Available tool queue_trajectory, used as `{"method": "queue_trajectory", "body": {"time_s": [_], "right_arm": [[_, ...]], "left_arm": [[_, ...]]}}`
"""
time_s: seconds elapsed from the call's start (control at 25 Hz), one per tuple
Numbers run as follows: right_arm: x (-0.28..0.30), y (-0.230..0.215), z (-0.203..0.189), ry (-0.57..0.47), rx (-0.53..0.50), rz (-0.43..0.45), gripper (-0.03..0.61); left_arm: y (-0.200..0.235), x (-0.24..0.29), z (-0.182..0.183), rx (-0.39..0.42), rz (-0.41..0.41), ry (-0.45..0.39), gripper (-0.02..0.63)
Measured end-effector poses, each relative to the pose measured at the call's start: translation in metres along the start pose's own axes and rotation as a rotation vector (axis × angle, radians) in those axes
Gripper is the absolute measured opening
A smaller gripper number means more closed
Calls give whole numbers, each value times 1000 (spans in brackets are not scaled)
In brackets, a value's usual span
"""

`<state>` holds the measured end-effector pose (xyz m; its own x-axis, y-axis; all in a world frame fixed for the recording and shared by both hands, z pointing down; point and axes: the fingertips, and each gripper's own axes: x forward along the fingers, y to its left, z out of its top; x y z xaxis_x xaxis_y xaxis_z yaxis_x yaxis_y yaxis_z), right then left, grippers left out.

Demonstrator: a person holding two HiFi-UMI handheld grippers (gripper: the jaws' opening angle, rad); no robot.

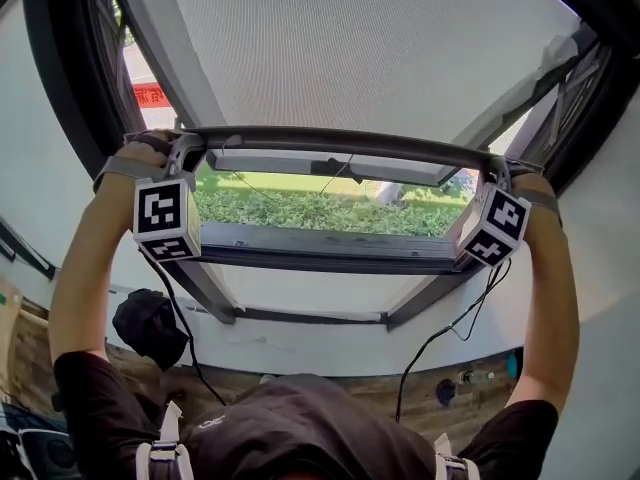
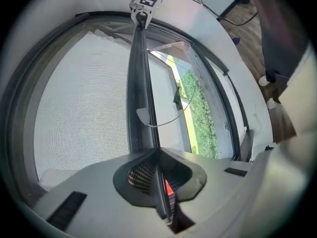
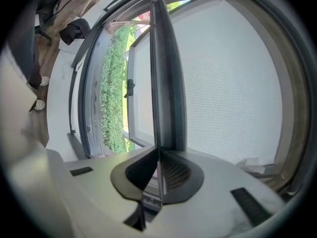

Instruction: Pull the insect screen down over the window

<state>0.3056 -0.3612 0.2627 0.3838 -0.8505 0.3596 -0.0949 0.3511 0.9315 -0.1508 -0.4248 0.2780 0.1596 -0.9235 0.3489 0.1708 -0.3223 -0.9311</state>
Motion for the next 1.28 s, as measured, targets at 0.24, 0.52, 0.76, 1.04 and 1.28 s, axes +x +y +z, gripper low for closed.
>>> {"method": "queue_trajectory", "body": {"time_s": [0.24, 0.52, 0.76, 1.04, 1.28], "right_arm": [[27, 81, 1, 53, -30, 68, 25], [52, 161, 4, 74, -17, 155, 26], [66, 203, 5, 93, 12, 184, 28], [76, 228, 6, 81, 73, 230, 32], [99, 274, 9, 82, 70, 242, 32]], "left_arm": [[-79, 29, 10, -78, -117, -22, 28], [-161, 51, 21, -143, -231, -57, 26], [-206, 68, 24, -143, -285, -45, 26], [-229, 74, 27, -186, -348, -56, 26], [-278, 92, 33, -180, -426, -23, 26]]}}
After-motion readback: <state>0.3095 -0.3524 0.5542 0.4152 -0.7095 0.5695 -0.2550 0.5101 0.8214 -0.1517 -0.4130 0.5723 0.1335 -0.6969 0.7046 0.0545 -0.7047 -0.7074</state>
